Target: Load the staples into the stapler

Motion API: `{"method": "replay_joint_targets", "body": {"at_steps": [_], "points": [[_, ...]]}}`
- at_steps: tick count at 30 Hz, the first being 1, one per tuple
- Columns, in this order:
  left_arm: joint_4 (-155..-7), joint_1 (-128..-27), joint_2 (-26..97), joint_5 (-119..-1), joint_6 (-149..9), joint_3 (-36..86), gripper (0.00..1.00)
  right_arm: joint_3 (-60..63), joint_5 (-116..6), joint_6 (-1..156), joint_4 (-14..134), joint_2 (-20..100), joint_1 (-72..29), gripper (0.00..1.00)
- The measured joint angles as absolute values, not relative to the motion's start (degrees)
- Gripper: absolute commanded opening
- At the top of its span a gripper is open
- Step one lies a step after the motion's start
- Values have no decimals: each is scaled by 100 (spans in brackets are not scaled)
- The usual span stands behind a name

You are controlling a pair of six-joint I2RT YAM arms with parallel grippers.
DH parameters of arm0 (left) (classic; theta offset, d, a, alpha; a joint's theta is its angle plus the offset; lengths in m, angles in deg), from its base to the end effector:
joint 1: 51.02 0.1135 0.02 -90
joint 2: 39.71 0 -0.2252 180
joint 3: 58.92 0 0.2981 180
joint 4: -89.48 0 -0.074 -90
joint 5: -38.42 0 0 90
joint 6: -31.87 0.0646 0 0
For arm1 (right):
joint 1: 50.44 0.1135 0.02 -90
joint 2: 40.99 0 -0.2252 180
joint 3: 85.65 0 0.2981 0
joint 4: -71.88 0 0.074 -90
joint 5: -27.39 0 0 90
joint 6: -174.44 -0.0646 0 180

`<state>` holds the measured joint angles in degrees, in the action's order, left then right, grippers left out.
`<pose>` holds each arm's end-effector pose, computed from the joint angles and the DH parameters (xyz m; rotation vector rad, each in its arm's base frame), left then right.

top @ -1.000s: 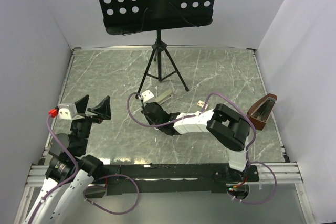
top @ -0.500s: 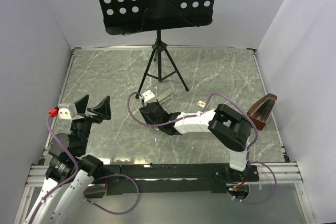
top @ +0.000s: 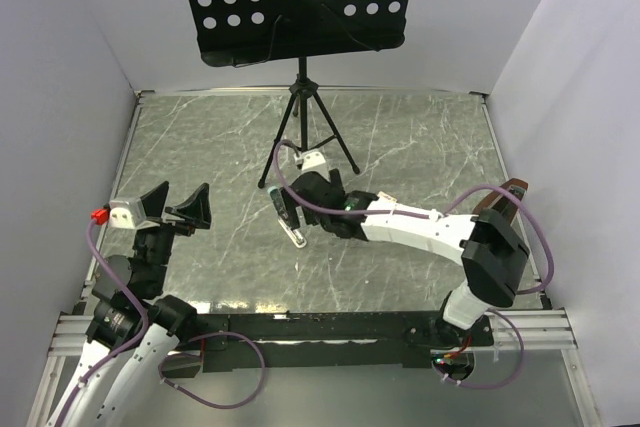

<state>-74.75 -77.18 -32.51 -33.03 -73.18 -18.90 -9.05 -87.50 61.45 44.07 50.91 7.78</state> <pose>0.1674 -0.0593 0.3430 -0.1562 1.2906 -0.4102 0.2400 0.3357 0.1693 -0.4739 2.2016 0.2571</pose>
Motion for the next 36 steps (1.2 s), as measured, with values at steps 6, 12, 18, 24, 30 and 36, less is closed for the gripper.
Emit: {"method": "replay_joint_targets", "body": {"at_steps": [6, 12, 18, 24, 30, 36], "points": [[-7475, -7713, -3251, -3279, -7375, -1890, 99, -601, -8675, 5479, 2944, 4995, 550, 95], [-7475, -7709, -3251, -3264, -7390, -1892, 100, -1185, -7932, 4948, 2505, 4304, -291, 80], [-7475, -7709, -3251, -3266, -7388, -1890, 99, -1087, -7576, 4830, 2182, 4383, -623, 71], [-7475, -7709, -3251, -3261, -7388, -1890, 100, -840, -7178, 4886, 2029, 4894, -641, 47], [-7475, -7709, -3251, -3261, -7388, -1890, 99, -473, -6896, 4980, 1889, 5406, -645, 40], [-7473, -7709, -3281, -3264, -7388, -1892, 99, -223, -6754, 5070, 1847, 5819, -645, 34]]}}
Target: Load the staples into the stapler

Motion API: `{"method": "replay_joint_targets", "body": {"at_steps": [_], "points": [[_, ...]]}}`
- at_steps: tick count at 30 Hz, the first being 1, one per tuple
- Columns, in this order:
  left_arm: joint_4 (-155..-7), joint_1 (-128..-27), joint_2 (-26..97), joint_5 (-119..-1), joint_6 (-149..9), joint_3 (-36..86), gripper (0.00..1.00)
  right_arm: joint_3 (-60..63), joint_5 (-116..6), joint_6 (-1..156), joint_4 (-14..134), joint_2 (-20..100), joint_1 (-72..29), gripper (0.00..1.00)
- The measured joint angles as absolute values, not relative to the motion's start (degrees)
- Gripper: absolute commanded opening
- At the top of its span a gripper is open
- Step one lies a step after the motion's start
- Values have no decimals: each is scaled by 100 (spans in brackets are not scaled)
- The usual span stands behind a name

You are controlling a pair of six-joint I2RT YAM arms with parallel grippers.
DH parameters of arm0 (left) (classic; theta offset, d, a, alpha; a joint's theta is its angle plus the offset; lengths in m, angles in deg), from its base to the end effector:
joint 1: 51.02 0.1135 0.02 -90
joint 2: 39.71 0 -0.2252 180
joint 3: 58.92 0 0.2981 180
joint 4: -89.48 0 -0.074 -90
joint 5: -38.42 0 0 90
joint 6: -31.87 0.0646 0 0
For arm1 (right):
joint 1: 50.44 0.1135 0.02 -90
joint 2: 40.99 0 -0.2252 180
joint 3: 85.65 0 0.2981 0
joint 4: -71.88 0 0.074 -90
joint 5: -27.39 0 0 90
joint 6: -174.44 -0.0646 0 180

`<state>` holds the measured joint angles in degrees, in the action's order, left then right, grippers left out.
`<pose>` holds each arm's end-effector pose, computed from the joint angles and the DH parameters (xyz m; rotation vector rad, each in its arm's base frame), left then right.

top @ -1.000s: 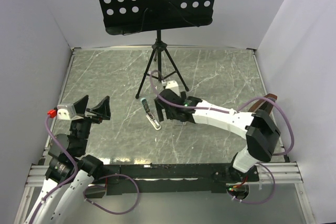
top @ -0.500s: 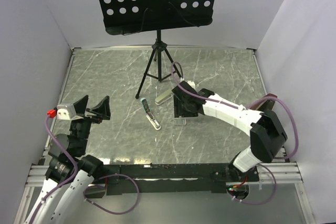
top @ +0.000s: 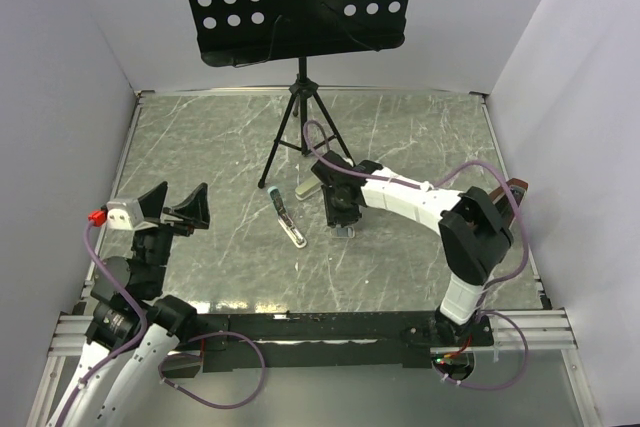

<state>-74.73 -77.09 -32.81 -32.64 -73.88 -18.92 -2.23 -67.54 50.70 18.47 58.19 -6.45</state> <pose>0.1665 -0.0581 0.3435 -0.1718 1.2853 -0.4164 0.2859 0.2683 0.1255 -0.2277 2.7870 0.2288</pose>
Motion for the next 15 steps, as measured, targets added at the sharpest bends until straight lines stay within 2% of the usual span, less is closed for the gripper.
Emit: {"method": "replay_joint_targets", "body": {"at_steps": [15], "points": [[-7475, -7709, -3327, -3266, -7381, -1892, 99, -158, -6614, 5111, 1808, 6387, -645, 30]]}}
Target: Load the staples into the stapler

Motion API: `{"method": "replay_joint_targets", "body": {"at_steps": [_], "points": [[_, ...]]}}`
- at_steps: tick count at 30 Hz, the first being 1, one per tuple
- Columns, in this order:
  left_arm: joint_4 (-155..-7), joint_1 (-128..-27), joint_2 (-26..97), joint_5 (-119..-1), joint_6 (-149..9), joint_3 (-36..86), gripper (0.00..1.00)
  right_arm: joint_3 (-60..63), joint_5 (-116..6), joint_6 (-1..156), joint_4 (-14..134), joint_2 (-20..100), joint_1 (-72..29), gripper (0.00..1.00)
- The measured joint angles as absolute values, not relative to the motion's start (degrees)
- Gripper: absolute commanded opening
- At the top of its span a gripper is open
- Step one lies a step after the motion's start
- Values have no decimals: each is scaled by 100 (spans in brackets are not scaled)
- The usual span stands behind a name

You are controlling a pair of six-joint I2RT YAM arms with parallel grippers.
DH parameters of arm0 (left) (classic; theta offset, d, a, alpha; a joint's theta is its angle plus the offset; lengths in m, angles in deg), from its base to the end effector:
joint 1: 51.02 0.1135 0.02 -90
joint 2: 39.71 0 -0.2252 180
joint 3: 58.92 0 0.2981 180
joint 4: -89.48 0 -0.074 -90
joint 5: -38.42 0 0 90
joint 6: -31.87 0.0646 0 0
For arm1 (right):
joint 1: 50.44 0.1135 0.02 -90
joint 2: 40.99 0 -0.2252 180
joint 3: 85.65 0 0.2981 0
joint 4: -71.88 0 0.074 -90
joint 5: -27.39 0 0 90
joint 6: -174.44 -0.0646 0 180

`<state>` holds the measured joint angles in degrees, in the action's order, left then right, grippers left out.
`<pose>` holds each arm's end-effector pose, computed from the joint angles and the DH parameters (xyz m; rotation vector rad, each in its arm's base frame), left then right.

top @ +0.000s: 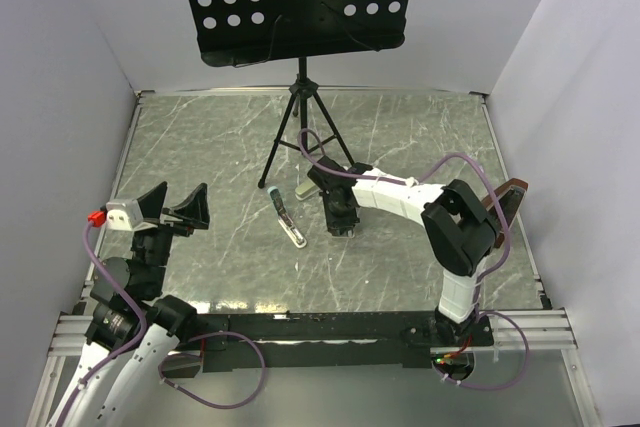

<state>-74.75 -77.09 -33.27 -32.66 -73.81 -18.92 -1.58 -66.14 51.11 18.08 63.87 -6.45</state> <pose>0.1649 -0.0573 0.3448 -0.1721 1.2773 -0.4182 0.2857 0.2703 0.0919 -0.2563 2.8769 0.1746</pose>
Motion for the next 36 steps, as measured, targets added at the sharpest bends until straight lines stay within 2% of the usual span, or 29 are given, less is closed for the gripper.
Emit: {"method": "replay_joint_targets", "body": {"at_steps": [36], "points": [[-7477, -7733, -3399, -3268, -7368, -1892, 99, -108, -6750, 5057, 1915, 6527, -645, 28]]}}
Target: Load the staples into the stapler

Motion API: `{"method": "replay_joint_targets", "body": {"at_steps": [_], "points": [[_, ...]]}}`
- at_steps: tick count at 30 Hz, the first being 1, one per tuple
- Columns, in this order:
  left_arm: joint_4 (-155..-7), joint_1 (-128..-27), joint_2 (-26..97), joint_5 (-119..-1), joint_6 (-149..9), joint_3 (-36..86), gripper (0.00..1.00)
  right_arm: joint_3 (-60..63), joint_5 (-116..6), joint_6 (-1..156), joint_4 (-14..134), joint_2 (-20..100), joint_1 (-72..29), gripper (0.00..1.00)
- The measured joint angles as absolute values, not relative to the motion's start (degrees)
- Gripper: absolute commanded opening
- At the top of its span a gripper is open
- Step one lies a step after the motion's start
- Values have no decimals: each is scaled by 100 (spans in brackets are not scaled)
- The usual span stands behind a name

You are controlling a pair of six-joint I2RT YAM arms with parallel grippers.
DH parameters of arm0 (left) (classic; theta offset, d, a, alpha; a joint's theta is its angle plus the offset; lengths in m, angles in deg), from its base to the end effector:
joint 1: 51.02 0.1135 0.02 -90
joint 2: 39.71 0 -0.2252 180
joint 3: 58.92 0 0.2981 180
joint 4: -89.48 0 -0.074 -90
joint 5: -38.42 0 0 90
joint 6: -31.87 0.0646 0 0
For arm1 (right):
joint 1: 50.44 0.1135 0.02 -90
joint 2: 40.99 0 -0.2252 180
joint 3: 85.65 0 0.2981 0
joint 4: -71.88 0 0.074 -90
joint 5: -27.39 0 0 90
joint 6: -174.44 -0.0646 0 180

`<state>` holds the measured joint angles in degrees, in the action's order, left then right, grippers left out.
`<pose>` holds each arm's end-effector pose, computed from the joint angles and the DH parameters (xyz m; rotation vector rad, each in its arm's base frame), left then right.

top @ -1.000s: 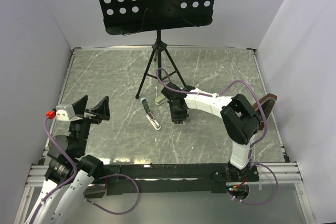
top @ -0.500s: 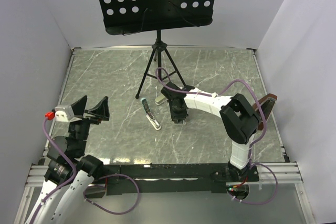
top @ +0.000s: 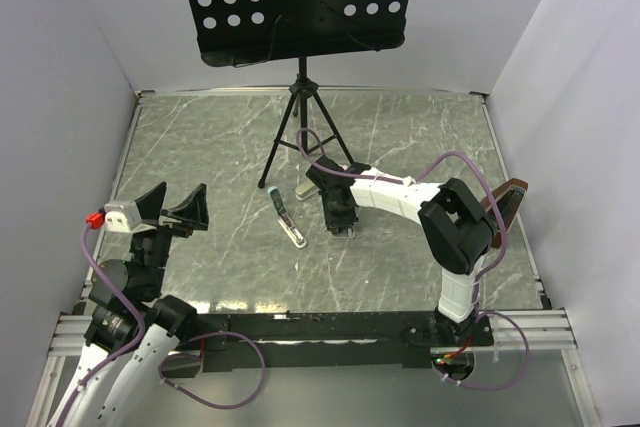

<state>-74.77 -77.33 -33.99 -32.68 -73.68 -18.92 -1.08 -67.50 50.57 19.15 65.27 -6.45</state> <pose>0.1620 -0.0567 0.3468 -0.1699 1.2654 -0.4242 0.2896 0.2719 0.0862 -0.2367 2.8633 0.1515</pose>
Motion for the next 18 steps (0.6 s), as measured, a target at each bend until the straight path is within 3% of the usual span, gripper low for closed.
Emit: {"method": "replay_joint_targets", "body": {"at_steps": [18], "points": [[-7477, -7737, -3399, -3275, -7368, -1892, 99, -86, -6750, 5018, 1954, 6660, -645, 28]]}}
